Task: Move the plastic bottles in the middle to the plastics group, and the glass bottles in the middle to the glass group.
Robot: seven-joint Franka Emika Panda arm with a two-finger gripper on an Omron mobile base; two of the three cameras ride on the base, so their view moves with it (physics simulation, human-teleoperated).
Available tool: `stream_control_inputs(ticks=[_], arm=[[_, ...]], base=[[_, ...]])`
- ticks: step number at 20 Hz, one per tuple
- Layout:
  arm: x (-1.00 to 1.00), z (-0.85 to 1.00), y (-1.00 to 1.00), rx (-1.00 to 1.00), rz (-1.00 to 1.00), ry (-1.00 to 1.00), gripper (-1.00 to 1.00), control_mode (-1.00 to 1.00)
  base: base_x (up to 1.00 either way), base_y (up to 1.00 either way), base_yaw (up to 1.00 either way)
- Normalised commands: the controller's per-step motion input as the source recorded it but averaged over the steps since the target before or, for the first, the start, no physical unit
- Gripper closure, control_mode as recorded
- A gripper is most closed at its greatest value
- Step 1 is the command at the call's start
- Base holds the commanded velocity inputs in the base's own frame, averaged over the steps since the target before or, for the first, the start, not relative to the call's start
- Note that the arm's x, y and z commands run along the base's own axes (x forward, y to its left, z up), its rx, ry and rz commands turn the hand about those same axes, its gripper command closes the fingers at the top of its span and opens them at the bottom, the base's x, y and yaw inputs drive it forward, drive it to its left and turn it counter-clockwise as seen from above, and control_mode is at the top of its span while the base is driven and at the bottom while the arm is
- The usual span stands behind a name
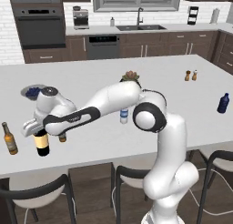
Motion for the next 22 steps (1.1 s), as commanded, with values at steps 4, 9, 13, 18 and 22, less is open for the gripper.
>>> stream_control_inputs(ticks=[4,9,13,18,22], arm=[[0.0,-0.43,0.11,0.0,0.0,0.0,1.0,-1.0],[0.0,-0.68,0.0,0.0,0.0,0.0,1.0,-1.0],[-0.11,-0.19,0.0,0.01,0.0,-0.02,1.0,-1.0],[-0.02,0.0,-0.09,0.08,0.0,-0.16,1.0,-1.0],[0.0,0.0,-0.19,0.16,0.0,-0.18,1.0,-1.0]], base=[[0.0,0.0,0.0],[0.0,0.0,0.0],[0.0,0.0,0.0],[0.0,0.0,0.0],[0.0,0.0,0.0]])
